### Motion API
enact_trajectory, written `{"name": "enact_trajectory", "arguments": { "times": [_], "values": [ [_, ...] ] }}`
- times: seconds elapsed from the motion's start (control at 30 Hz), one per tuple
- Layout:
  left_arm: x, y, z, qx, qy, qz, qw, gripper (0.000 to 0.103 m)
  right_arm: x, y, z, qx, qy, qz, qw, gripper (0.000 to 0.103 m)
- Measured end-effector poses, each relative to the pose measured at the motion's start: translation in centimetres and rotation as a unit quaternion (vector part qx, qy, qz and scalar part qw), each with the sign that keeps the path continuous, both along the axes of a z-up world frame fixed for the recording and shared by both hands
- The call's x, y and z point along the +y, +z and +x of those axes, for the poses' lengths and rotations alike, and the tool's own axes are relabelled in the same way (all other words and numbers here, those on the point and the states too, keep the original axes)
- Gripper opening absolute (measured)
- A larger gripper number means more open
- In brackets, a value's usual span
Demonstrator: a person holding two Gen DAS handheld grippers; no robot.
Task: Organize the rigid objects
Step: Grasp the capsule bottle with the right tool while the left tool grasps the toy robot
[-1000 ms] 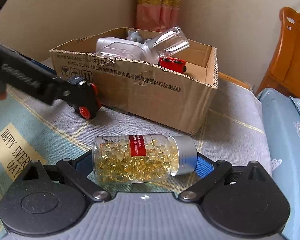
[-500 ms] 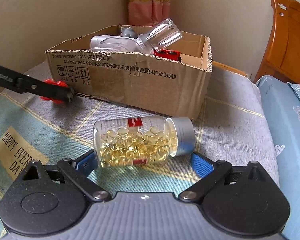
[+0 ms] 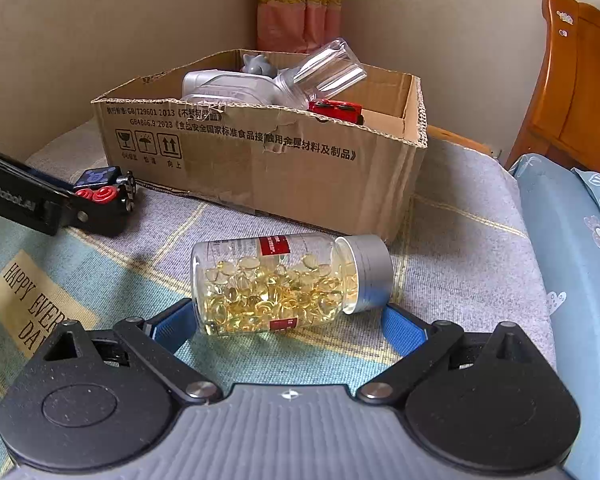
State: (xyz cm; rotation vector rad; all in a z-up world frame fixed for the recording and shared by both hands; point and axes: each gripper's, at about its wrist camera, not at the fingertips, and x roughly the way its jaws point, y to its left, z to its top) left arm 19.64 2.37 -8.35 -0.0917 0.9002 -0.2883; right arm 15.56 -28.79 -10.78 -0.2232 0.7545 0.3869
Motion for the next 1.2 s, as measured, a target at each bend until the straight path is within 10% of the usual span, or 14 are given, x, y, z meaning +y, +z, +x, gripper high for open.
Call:
{"name": "enact_trajectory", "arguments": {
  "times": [0.23,0.53,1.2],
  "values": [
    [-1.7,-0.2,1.5,-0.014,-0.011,0.016,0.9997,0.081,-0.1,0.0,0.2,0.0,0.001,0.003,1.0,0.1],
    [-1.9,-0.3,1.4,-0.045,-0.012,0.066,0.9967,0.053,0.5,0.6,1.0,-0.016,0.017,-0.012,1.0,0.101],
    [-1.1,0.4,1.5,-0.032,-0.006,0.064,0.9974,0.051,0.8,1.8,1.5,-0.006,0.046,-0.029,0.998,0.101]
  ]
}}
